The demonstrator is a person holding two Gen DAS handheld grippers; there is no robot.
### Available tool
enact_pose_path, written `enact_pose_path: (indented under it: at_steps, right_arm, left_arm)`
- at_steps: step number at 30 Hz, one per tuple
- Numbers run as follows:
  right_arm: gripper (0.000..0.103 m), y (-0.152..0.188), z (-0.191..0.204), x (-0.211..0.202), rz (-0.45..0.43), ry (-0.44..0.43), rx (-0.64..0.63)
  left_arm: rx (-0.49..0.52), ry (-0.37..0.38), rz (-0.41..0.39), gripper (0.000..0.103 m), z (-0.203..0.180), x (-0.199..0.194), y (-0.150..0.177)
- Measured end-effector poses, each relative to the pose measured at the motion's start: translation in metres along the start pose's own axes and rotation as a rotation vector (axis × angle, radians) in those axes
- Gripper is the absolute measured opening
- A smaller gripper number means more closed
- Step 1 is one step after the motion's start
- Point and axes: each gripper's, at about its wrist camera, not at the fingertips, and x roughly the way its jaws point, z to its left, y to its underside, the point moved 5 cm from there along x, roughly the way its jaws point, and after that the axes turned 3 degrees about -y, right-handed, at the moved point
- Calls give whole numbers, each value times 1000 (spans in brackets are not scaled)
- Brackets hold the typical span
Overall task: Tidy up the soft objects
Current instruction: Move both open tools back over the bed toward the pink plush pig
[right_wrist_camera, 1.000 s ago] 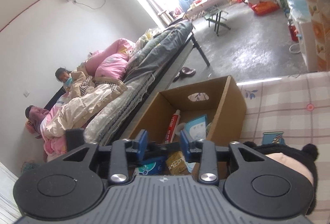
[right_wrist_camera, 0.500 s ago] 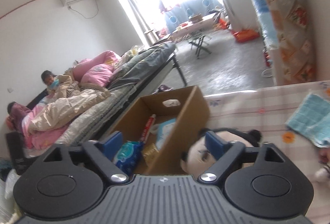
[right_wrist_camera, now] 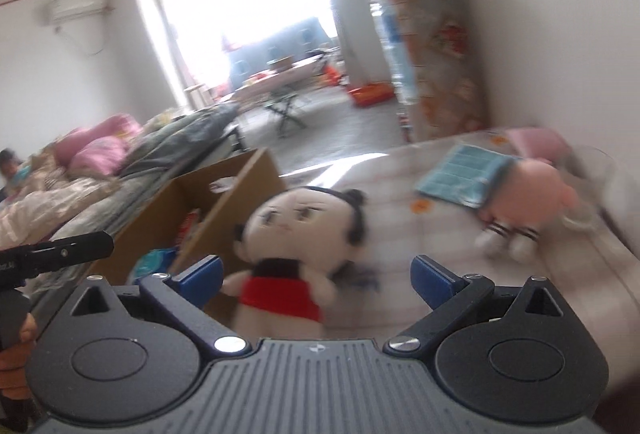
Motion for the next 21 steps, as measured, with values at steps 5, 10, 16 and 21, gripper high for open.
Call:
enact_pose_path:
  at_steps: [5,10,16,21]
  right_arm:
    - [102,7,-36,-12,-37,68,73]
    - [101,8,-73,-24,-95,124,142]
    - [96,8,-117,-19,-149,180,199]
    - [79,2,-160,4,-174,201,258]
  left_arm:
    - [102,64,48,103,-46,32,2]
    - [182,104,50,103,-91,63,-2]
    - [193,147,54,103,-141,113,-18]
    - [189,188,115,89,-176,163,-15]
